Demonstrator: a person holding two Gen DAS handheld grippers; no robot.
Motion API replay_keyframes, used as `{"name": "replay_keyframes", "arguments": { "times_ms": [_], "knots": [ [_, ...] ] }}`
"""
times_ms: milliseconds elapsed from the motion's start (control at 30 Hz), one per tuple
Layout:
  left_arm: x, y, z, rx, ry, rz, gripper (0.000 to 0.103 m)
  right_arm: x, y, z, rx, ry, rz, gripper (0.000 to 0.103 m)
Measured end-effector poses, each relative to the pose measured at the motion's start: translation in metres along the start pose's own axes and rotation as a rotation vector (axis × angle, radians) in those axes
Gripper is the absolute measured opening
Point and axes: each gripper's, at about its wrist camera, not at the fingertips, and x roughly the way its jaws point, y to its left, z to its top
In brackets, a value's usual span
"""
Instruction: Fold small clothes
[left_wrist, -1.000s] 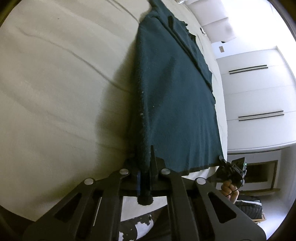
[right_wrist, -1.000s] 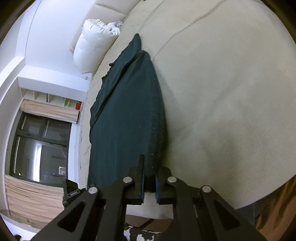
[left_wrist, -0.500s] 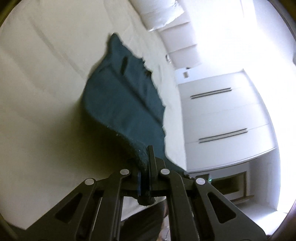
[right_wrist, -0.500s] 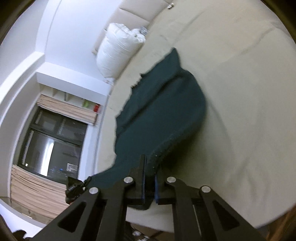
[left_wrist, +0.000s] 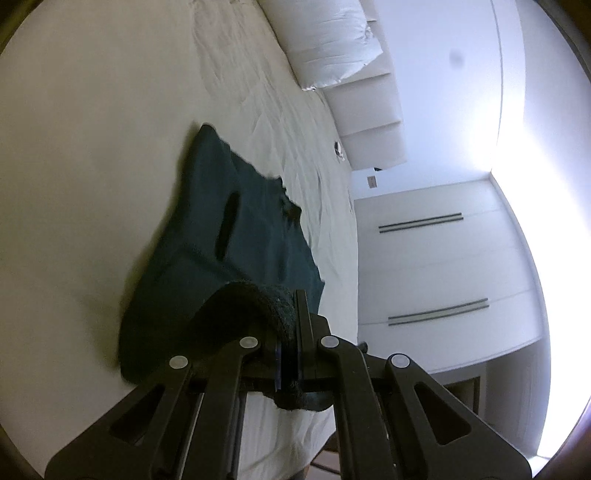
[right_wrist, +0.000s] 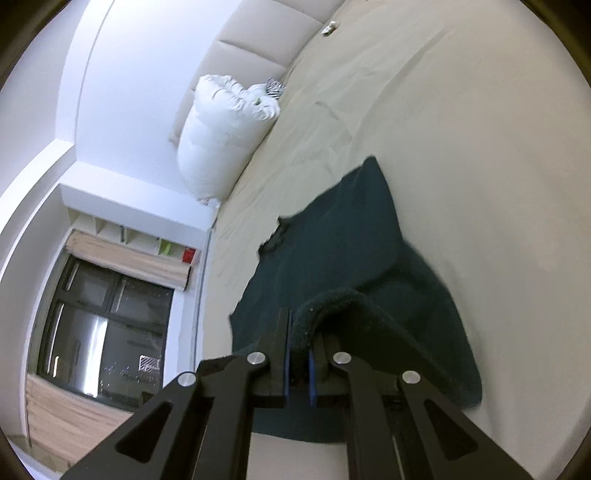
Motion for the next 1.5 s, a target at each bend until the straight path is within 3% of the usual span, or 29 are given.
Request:
{"name": "replay_keyframes", "arguments": {
  "times_ms": [300,567,700,733,767,800,867,933,1000,1233,1367,1500],
  "knots": [
    [0.057,0.031,0.082,-0.094,-0.034,0.029,0.003,0.074,-0.012,0.067,0.034,-0.022,-0.102,0.008],
    [0.118,0.046,0.139,-0.091,-0.041,0.094,0.003,0.119,-0.028,0.092,0.040,-0.017,-0.165,0.008],
    [0.139,0.065,0.160,-0.108,-0.068,0.093,0.012,0.122,-0.034,0.105,0.052,-0.065,-0.186,0.014],
    [0.141,0.068,0.164,-0.108,-0.075,0.099,0.024,0.121,-0.037,0.107,0.070,-0.081,-0.182,0.019],
    [0.140,0.071,0.166,-0.104,-0.086,0.109,0.051,0.118,-0.040,0.109,0.092,-0.103,-0.187,0.040],
    [0.138,0.074,0.169,-0.097,-0.101,0.123,0.063,0.113,-0.045,0.112,0.127,-0.142,-0.217,0.069],
    [0.131,0.076,0.173,-0.098,-0.117,0.114,0.065,0.102,-0.045,0.111,0.123,-0.195,-0.228,0.076],
    [0.118,0.072,0.176,-0.087,-0.154,0.125,0.070,0.092,-0.040,0.108,0.075,-0.215,-0.238,0.076],
    [0.110,0.057,0.172,-0.011,-0.172,0.154,0.073,0.084,-0.029,0.103,0.009,-0.224,-0.261,0.075],
    [0.130,0.022,0.120,0.250,-0.080,0.338,0.073,0.080,0.006,0.066,-0.258,-0.103,-0.418,0.067],
    [0.147,0.025,0.095,0.298,-0.014,0.372,0.073,0.083,0.009,0.038,-0.384,-0.016,-0.553,0.065],
    [0.157,0.035,0.086,0.314,0.003,0.384,0.073,0.074,0.002,0.018,-0.374,0.027,-0.535,0.062]
  ]
}}
